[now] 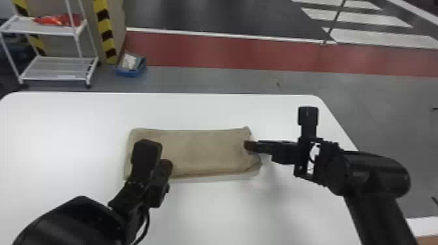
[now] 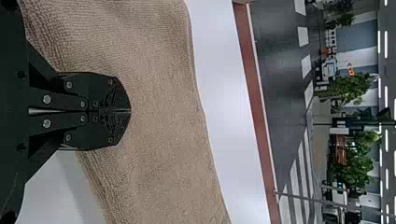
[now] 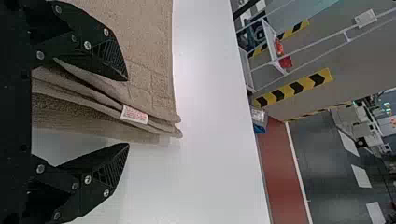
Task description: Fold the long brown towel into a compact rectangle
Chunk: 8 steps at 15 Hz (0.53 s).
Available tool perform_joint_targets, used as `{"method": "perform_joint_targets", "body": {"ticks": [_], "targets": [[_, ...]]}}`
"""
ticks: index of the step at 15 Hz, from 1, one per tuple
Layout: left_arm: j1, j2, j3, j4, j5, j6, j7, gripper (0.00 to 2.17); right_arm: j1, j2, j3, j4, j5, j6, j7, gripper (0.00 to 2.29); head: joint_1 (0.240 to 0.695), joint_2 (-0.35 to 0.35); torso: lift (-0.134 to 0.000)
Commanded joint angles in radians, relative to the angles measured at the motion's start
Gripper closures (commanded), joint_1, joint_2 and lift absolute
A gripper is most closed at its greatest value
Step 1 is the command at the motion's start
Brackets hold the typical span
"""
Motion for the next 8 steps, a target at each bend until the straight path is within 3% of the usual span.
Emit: {"method": "perform_joint_targets", "body": {"ticks": [1, 5, 8], "targets": [[0.001, 0.002, 0.0, 0.0, 0.0, 0.0, -0.001, 1.85, -0.004, 0.0, 0.006, 0.001, 0.015, 0.024, 0.0, 0.47, 0.695, -0.156, -0.123], [0.0, -0.002, 0.0, 0.006, 0.0, 0.0, -0.007, 1.85, -0.008, -0.001, 0.003, 0.001, 0.024, 0.07, 0.005, 0.48, 0.695, -0.155, -0.123], [-0.002, -0.002, 0.002, 0.012, 0.002, 0.0, -0.007, 1.85, -0.014, -0.001, 0.006, 0.001, 0.024, 0.085, 0.009, 0.62, 0.695, -0.158, -0.123]]}}
